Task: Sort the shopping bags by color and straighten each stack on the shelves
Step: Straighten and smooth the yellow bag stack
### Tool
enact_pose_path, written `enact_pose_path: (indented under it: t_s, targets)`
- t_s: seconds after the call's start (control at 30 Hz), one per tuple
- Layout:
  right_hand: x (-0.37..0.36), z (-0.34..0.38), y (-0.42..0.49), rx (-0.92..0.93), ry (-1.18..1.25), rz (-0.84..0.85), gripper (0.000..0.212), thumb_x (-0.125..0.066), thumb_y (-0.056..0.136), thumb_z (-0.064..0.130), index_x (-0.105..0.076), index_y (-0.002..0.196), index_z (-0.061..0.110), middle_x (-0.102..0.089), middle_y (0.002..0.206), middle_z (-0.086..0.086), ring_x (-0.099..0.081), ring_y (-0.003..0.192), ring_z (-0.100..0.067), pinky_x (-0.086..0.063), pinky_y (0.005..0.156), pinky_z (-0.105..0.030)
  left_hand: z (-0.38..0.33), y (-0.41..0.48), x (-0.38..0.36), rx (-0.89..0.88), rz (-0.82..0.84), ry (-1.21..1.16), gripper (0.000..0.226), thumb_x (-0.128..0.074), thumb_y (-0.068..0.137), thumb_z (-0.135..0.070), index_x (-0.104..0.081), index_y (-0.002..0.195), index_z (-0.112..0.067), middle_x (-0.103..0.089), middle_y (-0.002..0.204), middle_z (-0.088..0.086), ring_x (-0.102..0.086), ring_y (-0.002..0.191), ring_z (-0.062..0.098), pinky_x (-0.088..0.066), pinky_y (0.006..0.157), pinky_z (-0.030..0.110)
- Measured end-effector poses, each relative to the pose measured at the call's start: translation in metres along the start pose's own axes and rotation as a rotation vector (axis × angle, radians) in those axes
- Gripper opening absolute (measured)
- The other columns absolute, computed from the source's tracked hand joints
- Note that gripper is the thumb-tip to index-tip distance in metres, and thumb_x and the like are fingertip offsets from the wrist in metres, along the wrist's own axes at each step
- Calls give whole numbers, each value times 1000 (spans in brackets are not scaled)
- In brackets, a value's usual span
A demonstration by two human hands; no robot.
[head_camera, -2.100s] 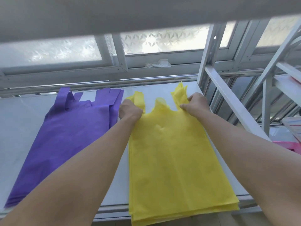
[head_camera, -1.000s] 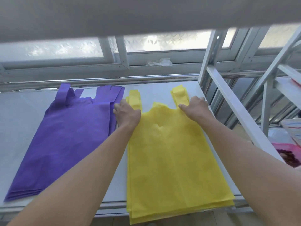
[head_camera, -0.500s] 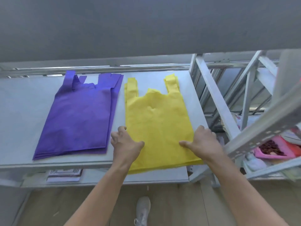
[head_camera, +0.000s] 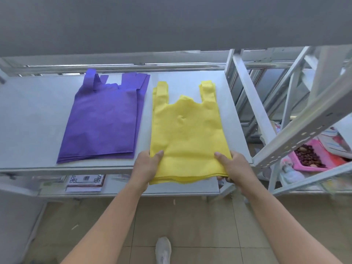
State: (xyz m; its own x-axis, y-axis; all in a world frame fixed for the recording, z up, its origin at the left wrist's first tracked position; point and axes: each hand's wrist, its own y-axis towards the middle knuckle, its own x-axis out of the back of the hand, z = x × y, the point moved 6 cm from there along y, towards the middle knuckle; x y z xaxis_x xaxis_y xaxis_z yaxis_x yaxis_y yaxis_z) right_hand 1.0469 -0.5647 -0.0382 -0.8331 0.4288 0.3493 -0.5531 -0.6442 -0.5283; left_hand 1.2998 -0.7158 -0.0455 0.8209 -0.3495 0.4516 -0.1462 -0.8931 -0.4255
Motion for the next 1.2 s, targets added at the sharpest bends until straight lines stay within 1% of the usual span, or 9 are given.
enact_pose_path:
  t_s: [0.23, 0.37, 0.53, 0.63, 0.7, 0.77, 0.93, 1.07, 1.2]
  targets:
    - [0, -10, -7, -23, 156, -21, 43, -68, 97, 45, -61, 109, 4, -69, 82, -12, -62, 46, -22, -37, 44, -28, 3, -4, 5, -133, -83, -7, 42, -65, 97, -53, -65, 96, -12, -70, 90, 12, -66, 84, 31, -45, 66, 38]
    - [7, 17, 7, 12, 333, -57, 36, -71, 98, 36, -62, 114, 5, -70, 96, -8, -63, 53, -17, -50, 45, -25, -24, 17, 8, -204, -124, -12, 34, -66, 98, -48, -61, 107, -15, -71, 96, 10, -68, 90, 28, -47, 71, 39]
    - [-3, 25, 13, -72, 375, 116, 25, -66, 101, 21, -63, 120, 4, -74, 102, -9, -75, 68, -21, -48, 44, -20, -44, 20, 3, -419, -270, 368, 50, -75, 90, -24, -52, 134, -13, -52, 133, 8, -57, 122, 29, -47, 97, 42]
    - [-8, 18, 13, -104, 428, 144, 22, -63, 102, 13, -62, 121, 2, -74, 111, -16, -77, 75, -26, -50, 44, -19, -63, -6, -31, -886, -2, 478, 47, -80, 85, -44, -64, 125, -24, -53, 142, -4, -49, 135, 18, -37, 112, 39]
    - [-8, 16, 14, -117, 491, 141, 23, -63, 102, 12, -62, 121, -1, -75, 104, -15, -76, 72, -23, -49, 43, -18, -60, -21, -58, -992, 258, 627, 59, -77, 83, -59, -60, 133, -30, -52, 149, -10, -46, 139, 14, -32, 114, 35]
    - [-7, 14, 13, -127, 519, 139, 24, -65, 101, 12, -63, 120, -2, -74, 98, -13, -75, 68, -20, -47, 43, -17, -55, -27, -67, -1049, 284, 701, 53, -74, 89, -49, -59, 137, -32, -52, 152, -11, -50, 138, 16, -38, 112, 35]
    - [6, 11, 11, -128, 479, 113, 31, -67, 101, 27, -64, 115, 0, -75, 96, -14, -73, 63, -18, -47, 42, -17, -58, -18, -44, -932, 118, 490, 20, -66, 100, -42, -77, 115, -34, -77, 115, -16, -72, 103, 15, -57, 81, 38]
    - [9, 8, 6, -169, 498, 152, 50, -46, 107, 51, -64, 119, 7, -79, 101, -18, -76, 73, -24, -51, 50, -22, -59, -3, -46, -775, 239, 451, 28, -56, 105, -46, -75, 105, -26, -75, 84, -4, -67, 83, 24, -54, 79, 43]
    - [8, -1, 0, -170, 519, 199, 64, -38, 106, 59, -63, 124, 3, -78, 105, -21, -78, 89, -32, -54, 61, -26, -62, 9, -45, -716, 318, 377, 29, -53, 108, -39, -69, 98, -17, -67, 86, 9, -58, 85, 31, -51, 83, 46]
